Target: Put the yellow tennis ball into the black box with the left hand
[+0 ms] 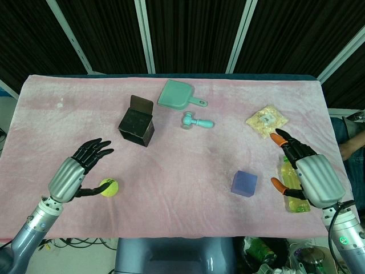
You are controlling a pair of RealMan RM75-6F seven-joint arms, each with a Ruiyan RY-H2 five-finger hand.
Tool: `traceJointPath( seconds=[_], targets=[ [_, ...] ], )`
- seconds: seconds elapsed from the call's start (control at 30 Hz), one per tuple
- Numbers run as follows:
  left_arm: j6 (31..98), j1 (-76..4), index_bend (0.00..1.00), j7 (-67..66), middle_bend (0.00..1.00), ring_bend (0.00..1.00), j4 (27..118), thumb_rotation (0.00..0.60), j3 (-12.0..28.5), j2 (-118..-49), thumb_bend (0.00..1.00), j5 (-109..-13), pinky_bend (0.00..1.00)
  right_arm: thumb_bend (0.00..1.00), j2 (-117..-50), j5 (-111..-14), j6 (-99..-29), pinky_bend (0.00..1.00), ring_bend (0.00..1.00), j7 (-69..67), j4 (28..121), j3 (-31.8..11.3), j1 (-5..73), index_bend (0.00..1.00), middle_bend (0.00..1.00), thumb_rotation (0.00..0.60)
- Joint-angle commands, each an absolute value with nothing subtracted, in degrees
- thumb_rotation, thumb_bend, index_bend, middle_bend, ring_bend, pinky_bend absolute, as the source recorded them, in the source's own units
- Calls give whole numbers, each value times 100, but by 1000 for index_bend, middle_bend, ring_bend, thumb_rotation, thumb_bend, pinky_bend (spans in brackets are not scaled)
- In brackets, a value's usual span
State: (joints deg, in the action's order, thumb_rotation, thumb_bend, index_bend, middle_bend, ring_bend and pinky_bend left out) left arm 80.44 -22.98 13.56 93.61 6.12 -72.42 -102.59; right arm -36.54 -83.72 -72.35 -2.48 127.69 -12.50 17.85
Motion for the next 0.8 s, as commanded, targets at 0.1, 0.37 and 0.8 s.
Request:
traceJointPath(
  seconds=[0.1,0.37,0.8],
  targets=[
    [8200,-2525,131,1520,70,9,8994,600,751,-7707,206,-10271,103,203,-3658,-8194,-7026,245,149,-169,12713,-1300,1935,0,33,600],
    [8185,-2611,131,1462,72,8,8887,600,711,-7839,206,-10208,104,203,-3806,-8232,-7081,245,149,309,12613,-1235,1952,0,32,600],
    [8450,-2328,130,610,62,8,8987,600,532,-7445,206,-10113,117,203,-3677,-8265,-7537,245,150,462,12735,-1093,1611,0,32,600]
  ],
)
